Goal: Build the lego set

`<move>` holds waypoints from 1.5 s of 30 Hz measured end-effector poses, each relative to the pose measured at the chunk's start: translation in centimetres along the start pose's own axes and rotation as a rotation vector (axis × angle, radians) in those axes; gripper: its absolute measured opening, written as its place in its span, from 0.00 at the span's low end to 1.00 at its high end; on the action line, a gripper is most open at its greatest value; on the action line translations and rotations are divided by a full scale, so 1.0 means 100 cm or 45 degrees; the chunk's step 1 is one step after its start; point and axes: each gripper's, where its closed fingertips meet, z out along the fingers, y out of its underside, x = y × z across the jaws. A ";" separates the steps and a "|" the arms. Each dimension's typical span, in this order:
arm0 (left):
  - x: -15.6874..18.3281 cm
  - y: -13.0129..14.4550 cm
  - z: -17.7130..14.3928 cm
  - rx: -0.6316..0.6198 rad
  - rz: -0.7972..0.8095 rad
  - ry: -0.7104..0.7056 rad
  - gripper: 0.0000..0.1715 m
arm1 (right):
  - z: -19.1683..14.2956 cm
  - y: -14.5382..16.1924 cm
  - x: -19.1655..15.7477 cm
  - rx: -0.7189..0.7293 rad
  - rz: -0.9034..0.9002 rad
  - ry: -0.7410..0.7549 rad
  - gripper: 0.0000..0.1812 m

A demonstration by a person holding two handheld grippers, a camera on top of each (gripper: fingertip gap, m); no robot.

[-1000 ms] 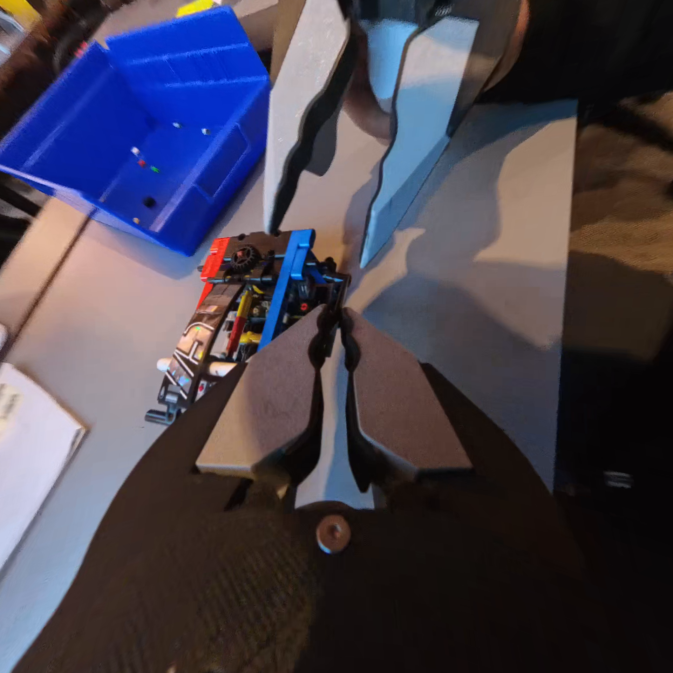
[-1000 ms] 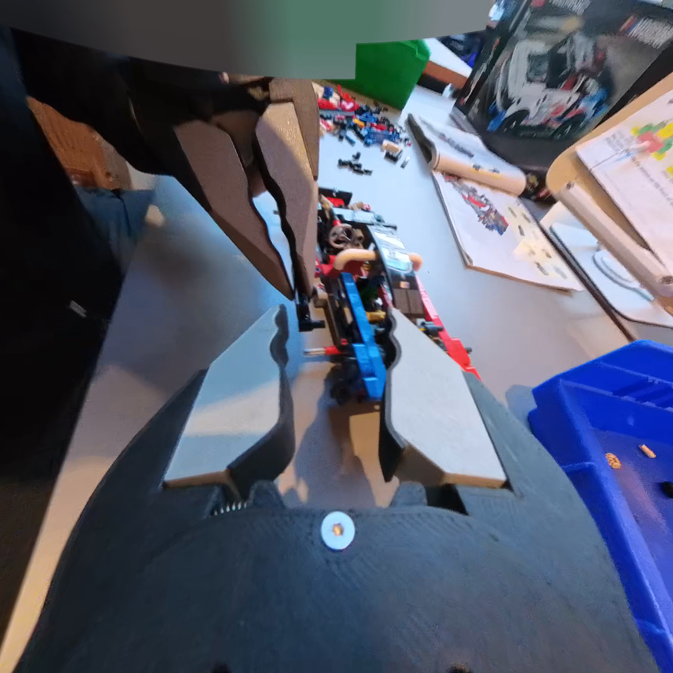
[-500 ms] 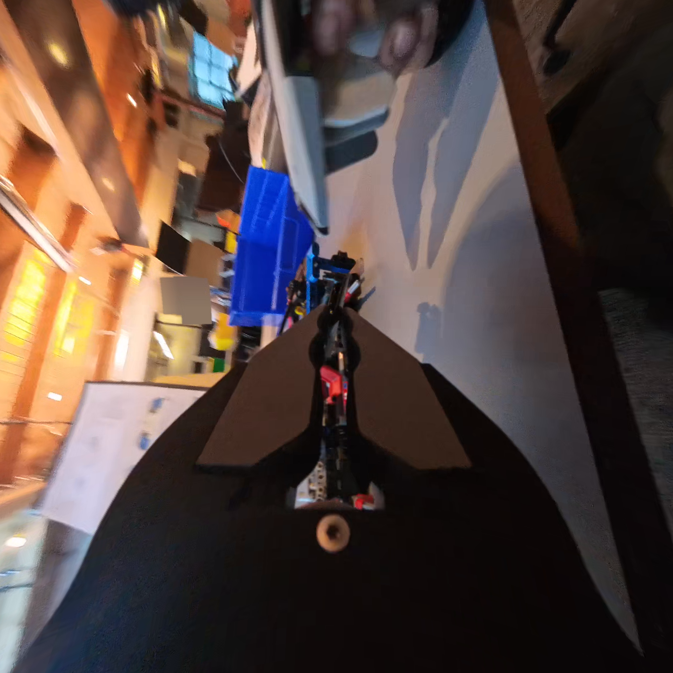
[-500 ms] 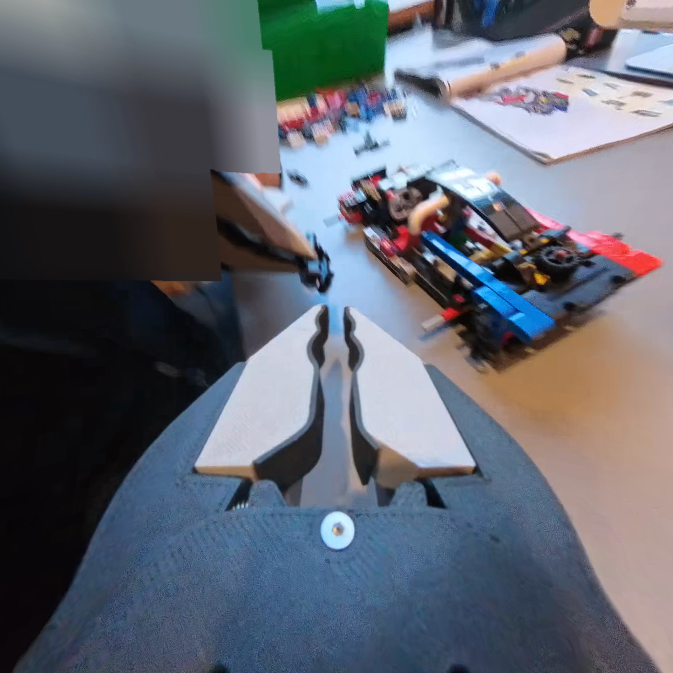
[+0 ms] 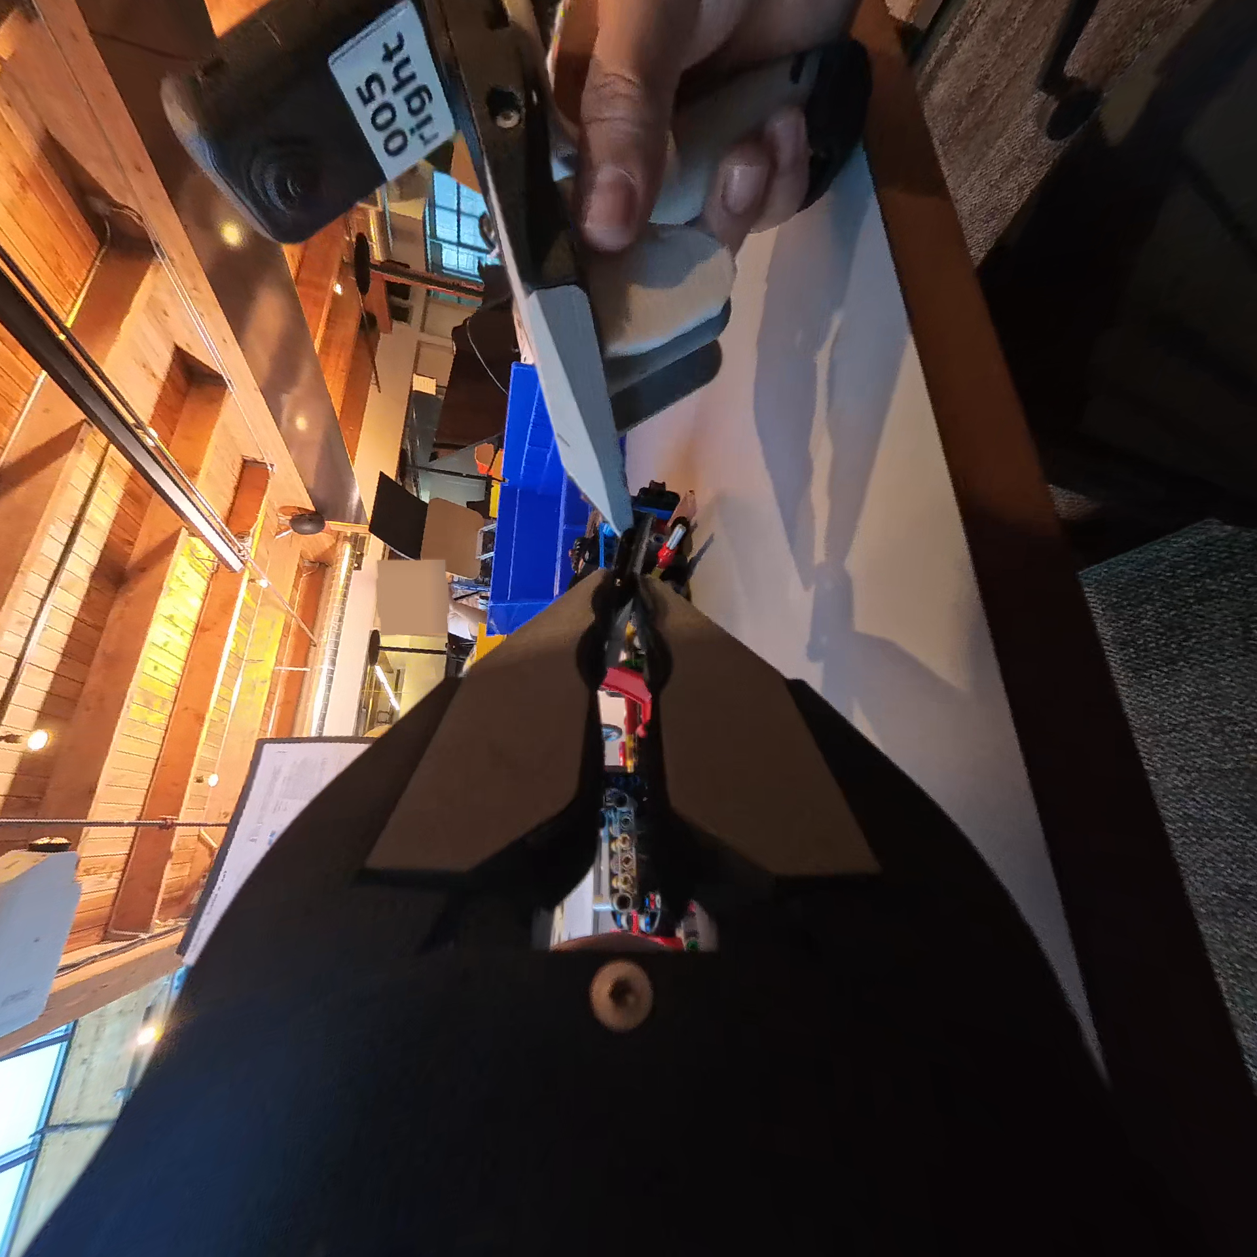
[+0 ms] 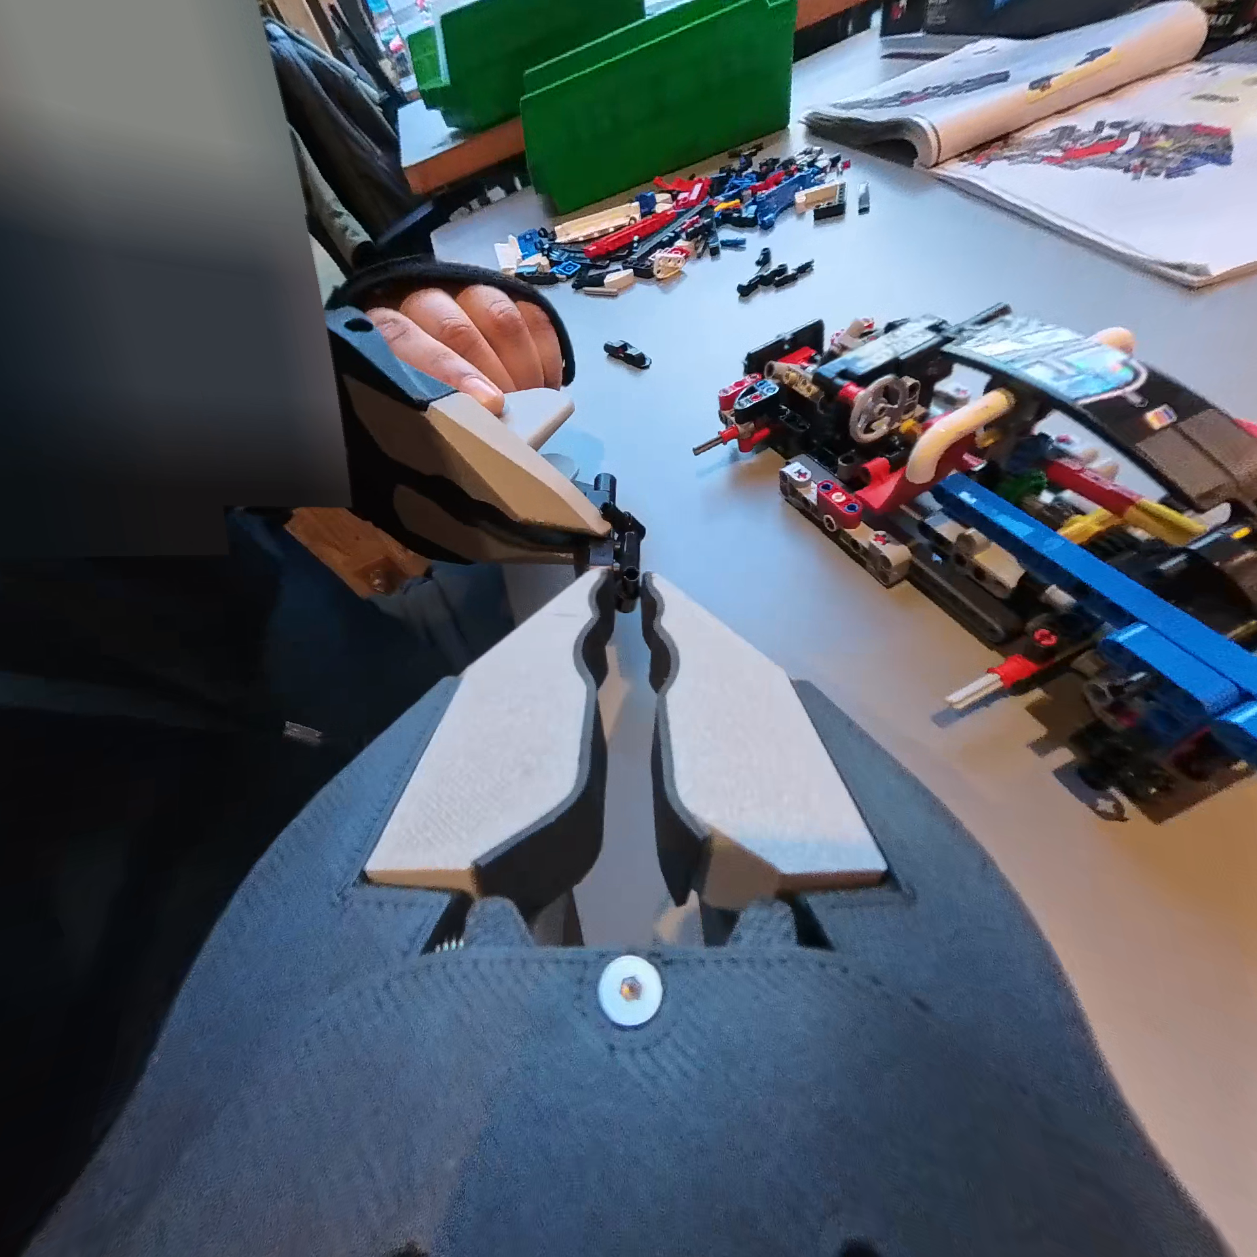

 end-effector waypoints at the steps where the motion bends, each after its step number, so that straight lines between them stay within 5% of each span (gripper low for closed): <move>1: 0.001 0.000 -0.001 -0.004 -0.006 0.004 0.01 | 0.001 0.000 0.000 -0.002 -0.045 0.023 0.02; 7: 0.012 0.006 0.002 -0.040 -0.029 0.082 0.01 | 0.006 0.012 0.004 -0.133 -0.368 0.198 0.02; 11: 0.020 0.007 0.003 -0.042 0.002 0.137 0.01 | 0.000 0.005 0.005 -0.101 -0.249 0.100 0.11; 13: 0.024 0.005 0.004 -0.025 0.027 0.155 0.00 | -0.001 -0.003 -0.001 -0.070 -0.234 -0.008 0.06; 18: 0.026 0.006 0.004 -0.012 0.069 0.141 0.01 | 0.016 0.010 0.004 -0.275 -0.435 -0.021 0.07; 33: 0.026 0.008 0.002 -0.004 0.109 0.120 0.00 | 0.027 0.005 0.005 -0.236 -0.189 -0.150 0.00; 45: 0.026 0.007 0.002 -0.003 0.131 0.107 0.00 | 0.026 0.008 0.004 -0.230 -0.080 -0.208 0.06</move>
